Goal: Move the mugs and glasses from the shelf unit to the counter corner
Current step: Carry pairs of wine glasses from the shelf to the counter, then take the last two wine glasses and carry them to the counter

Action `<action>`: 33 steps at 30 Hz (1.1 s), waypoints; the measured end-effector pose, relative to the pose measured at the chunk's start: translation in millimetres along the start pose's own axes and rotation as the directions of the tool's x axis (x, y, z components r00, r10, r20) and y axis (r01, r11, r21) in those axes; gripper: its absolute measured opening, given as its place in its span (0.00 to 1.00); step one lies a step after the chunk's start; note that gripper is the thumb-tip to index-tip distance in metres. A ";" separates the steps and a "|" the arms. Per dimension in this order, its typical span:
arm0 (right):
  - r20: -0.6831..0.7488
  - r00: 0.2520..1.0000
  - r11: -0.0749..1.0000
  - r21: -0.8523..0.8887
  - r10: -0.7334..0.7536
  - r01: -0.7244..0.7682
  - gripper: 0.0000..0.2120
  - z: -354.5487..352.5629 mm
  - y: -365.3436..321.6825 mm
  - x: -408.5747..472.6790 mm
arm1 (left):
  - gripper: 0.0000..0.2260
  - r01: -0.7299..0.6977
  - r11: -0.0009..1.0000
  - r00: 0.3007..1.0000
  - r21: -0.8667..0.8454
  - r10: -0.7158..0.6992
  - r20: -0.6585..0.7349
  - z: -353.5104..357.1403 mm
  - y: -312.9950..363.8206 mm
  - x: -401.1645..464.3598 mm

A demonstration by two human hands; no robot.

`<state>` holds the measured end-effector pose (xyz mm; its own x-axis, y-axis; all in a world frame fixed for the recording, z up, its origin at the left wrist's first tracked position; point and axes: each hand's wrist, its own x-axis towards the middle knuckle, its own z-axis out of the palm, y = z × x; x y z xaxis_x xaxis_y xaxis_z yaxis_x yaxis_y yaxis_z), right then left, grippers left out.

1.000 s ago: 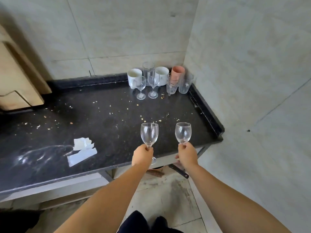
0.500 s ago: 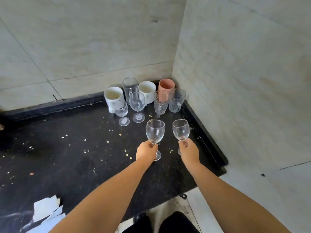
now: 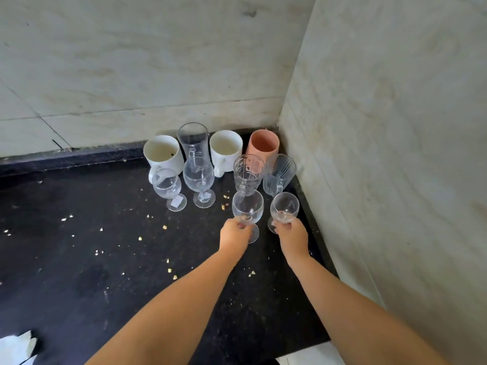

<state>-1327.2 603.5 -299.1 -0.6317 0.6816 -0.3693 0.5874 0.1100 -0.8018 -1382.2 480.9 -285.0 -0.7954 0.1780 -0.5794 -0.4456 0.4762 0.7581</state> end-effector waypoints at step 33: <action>0.099 0.985 0.979 0.136 0.139 -0.151 0.22 -15.9 0.3 2.5 | 0.16 -0.133 0.968 0.988 0.213 0.147 -0.051 -5.1 2.0 -3.0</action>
<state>-1320.6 616.8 -292.8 -0.5908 0.6157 -0.5214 0.6022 -0.0936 -0.7928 -1382.8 476.9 -280.3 -0.8722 0.2021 -0.4455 -0.2377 0.6208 0.7470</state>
